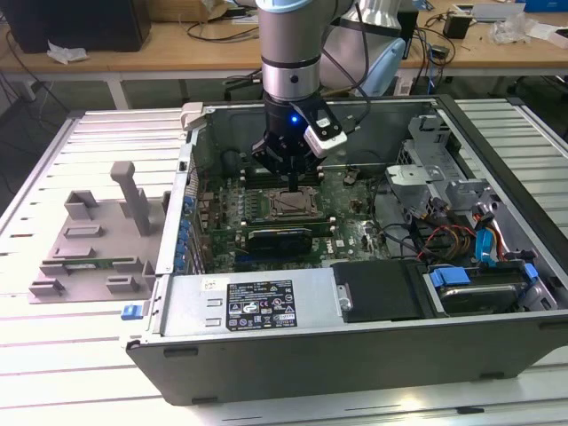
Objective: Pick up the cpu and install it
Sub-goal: 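Install the second cpu locking lever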
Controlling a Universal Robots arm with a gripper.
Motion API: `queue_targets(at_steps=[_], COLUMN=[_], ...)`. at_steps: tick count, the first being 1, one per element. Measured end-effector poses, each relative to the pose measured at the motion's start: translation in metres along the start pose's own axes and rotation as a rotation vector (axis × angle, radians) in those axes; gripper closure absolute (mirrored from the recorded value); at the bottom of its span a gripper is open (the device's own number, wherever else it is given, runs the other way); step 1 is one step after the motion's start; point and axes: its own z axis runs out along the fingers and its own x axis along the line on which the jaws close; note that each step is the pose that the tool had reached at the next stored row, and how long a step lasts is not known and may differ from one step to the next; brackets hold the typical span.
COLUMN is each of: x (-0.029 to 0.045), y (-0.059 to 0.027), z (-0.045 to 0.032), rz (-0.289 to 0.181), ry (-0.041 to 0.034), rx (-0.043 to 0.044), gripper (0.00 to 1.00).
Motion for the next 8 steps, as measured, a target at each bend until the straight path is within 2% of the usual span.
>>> queue_targets(at_steps=[2, 5, 8], x=[0.0000, 0.0004, 0.0007], y=[-0.0010, -0.0147, -0.0241], z=[0.0001, 0.0004, 0.0006], rz=[0.000, 0.001, 0.002], ry=[-0.0001, -0.0001, -0.0001], rx=[-0.0001, -0.0001, -0.0001], gripper=[0.89, 0.89, 0.89])
